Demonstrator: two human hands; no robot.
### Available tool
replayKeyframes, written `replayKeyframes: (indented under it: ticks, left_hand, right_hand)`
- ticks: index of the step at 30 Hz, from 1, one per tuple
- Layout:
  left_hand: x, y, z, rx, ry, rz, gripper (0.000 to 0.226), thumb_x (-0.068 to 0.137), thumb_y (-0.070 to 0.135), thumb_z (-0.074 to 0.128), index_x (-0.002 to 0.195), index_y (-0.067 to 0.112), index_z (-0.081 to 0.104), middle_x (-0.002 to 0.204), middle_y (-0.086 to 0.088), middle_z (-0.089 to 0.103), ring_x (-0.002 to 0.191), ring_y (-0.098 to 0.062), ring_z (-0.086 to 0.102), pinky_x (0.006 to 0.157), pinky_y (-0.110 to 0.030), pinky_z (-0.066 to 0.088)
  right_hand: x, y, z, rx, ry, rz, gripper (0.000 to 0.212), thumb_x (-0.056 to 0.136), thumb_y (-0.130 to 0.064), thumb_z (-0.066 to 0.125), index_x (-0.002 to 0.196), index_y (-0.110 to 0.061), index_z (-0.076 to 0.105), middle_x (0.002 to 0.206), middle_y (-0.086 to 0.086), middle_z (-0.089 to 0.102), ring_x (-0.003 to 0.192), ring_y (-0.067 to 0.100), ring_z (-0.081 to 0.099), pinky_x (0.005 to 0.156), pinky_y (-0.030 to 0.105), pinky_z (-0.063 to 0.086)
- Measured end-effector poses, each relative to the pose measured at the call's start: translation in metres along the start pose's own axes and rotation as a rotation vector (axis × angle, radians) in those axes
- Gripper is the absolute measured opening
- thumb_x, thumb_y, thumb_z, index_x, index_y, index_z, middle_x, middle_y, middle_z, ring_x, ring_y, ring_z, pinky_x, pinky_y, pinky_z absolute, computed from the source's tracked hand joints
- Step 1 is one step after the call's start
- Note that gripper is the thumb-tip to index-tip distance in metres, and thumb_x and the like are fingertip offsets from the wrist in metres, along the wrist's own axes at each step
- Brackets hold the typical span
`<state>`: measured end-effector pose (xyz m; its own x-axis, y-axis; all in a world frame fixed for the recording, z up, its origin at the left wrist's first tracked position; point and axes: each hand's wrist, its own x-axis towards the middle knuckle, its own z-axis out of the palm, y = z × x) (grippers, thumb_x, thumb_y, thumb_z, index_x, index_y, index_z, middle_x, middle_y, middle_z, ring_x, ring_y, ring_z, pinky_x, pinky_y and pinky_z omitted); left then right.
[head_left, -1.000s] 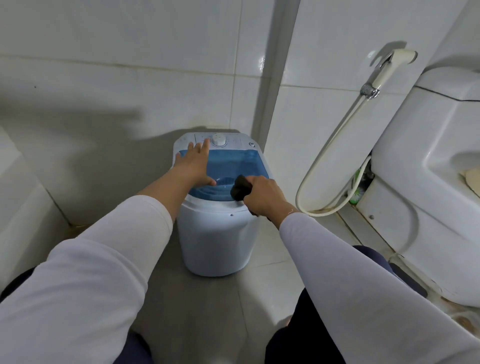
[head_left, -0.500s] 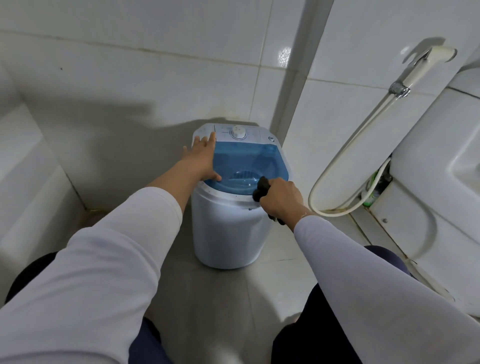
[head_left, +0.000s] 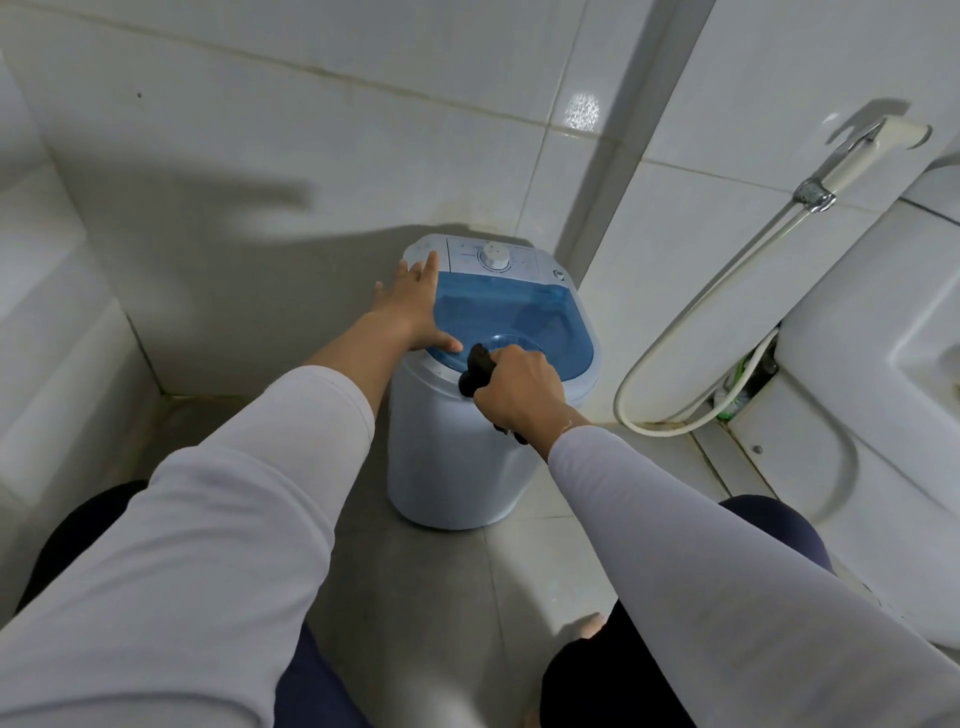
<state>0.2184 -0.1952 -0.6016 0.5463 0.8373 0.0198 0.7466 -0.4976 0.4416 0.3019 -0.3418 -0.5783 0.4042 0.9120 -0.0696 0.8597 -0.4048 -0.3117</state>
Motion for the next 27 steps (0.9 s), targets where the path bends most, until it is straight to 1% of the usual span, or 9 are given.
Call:
replayKeyframes:
  ticks: [5, 8, 10, 14, 17, 19, 22, 24, 27]
  left_hand:
    - [-0.001, -0.005, -0.001, -0.023, 0.023, -0.007, 0.121, 0.071, 0.043, 0.078, 0.151, 0.012, -0.008, 0.159, -0.012, 0.010, 0.148, -0.032, 0.001, 0.116, -0.058, 0.006]
    - [-0.001, -0.006, -0.001, -0.024, 0.039, -0.014, 0.123, 0.069, 0.046, 0.078, 0.151, 0.012, -0.007, 0.160, -0.010, 0.009, 0.148, -0.031, 0.001, 0.117, -0.058, 0.006]
    - [-0.003, -0.007, -0.001, -0.029, 0.041, -0.020, 0.125, 0.067, 0.048, 0.078, 0.151, 0.012, -0.008, 0.160, -0.010, 0.008, 0.148, -0.031, -0.001, 0.117, -0.058, 0.005]
    - [-0.008, -0.011, 0.003, -0.075, 0.060, -0.053, 0.125, 0.069, 0.056, 0.073, 0.151, 0.013, -0.011, 0.162, -0.008, 0.003, 0.149, -0.030, -0.004, 0.116, -0.059, 0.003]
    - [-0.016, -0.017, 0.009, -0.227, 0.138, -0.148, 0.119, 0.073, 0.060, 0.067, 0.151, 0.014, -0.010, 0.162, -0.007, 0.002, 0.149, -0.028, -0.002, 0.116, -0.058, 0.005]
    - [-0.025, -0.016, 0.014, -0.328, 0.175, -0.208, 0.118, 0.074, 0.062, 0.066, 0.151, 0.014, -0.010, 0.162, -0.007, 0.000, 0.149, -0.027, -0.003, 0.116, -0.057, 0.006]
    - [-0.043, -0.010, 0.027, -0.447, 0.181, -0.251, 0.123, 0.071, 0.062, 0.068, 0.150, 0.017, -0.015, 0.162, -0.003, -0.006, 0.149, -0.024, -0.009, 0.118, -0.057, 0.003]
    - [-0.057, -0.004, 0.037, -0.509, 0.174, -0.287, 0.127, 0.069, 0.060, 0.072, 0.149, 0.019, -0.018, 0.162, -0.001, -0.008, 0.149, -0.023, -0.011, 0.118, -0.058, 0.002]
    - [-0.075, 0.004, 0.053, -0.558, 0.154, -0.366, 0.134, 0.064, 0.060, 0.075, 0.148, 0.020, -0.021, 0.162, -0.001, -0.009, 0.148, -0.022, -0.014, 0.116, -0.057, -0.003]
  right_hand:
    - [0.004, -0.016, 0.006, -0.033, -0.013, -0.030, 0.032, 0.084, -0.022, 0.060, 0.114, -0.009, 0.061, 0.092, 0.012, 0.064, 0.087, 0.028, 0.065, 0.081, 0.040, 0.058]
    - [0.006, -0.018, 0.005, -0.061, -0.048, -0.090, 0.036, 0.085, -0.017, 0.059, 0.120, -0.014, 0.060, 0.100, 0.013, 0.066, 0.091, 0.029, 0.065, 0.084, 0.042, 0.057]
    - [0.008, -0.015, -0.001, -0.075, -0.102, -0.145, 0.038, 0.085, -0.011, 0.056, 0.122, -0.018, 0.060, 0.102, 0.012, 0.066, 0.094, 0.028, 0.063, 0.085, 0.039, 0.056]
    - [0.019, 0.003, -0.034, -0.049, -0.198, -0.163, 0.040, 0.084, 0.000, 0.048, 0.115, -0.019, 0.064, 0.093, 0.007, 0.063, 0.092, 0.027, 0.061, 0.077, 0.030, 0.047]
    - [0.032, 0.020, -0.064, -0.073, -0.195, -0.164, 0.041, 0.084, 0.006, 0.047, 0.115, -0.014, 0.064, 0.099, 0.012, 0.064, 0.086, 0.025, 0.056, 0.072, 0.024, 0.042]
    - [0.042, 0.029, -0.079, -0.067, -0.194, -0.203, 0.043, 0.082, 0.009, 0.047, 0.113, -0.014, 0.065, 0.098, 0.011, 0.064, 0.085, 0.025, 0.057, 0.065, 0.021, 0.045]
    - [0.058, 0.033, -0.090, -0.059, -0.219, -0.281, 0.042, 0.081, 0.010, 0.049, 0.110, -0.015, 0.066, 0.092, 0.009, 0.062, 0.085, 0.027, 0.060, 0.076, 0.027, 0.050]
    - [0.071, 0.034, -0.092, -0.071, -0.240, -0.336, 0.043, 0.080, 0.010, 0.049, 0.111, -0.016, 0.066, 0.093, 0.010, 0.063, 0.083, 0.026, 0.060, 0.076, 0.027, 0.048]
    - [0.090, 0.032, -0.092, -0.131, -0.258, -0.437, 0.047, 0.079, 0.010, 0.049, 0.114, -0.017, 0.065, 0.104, 0.011, 0.063, 0.087, 0.025, 0.058, 0.072, 0.024, 0.046]
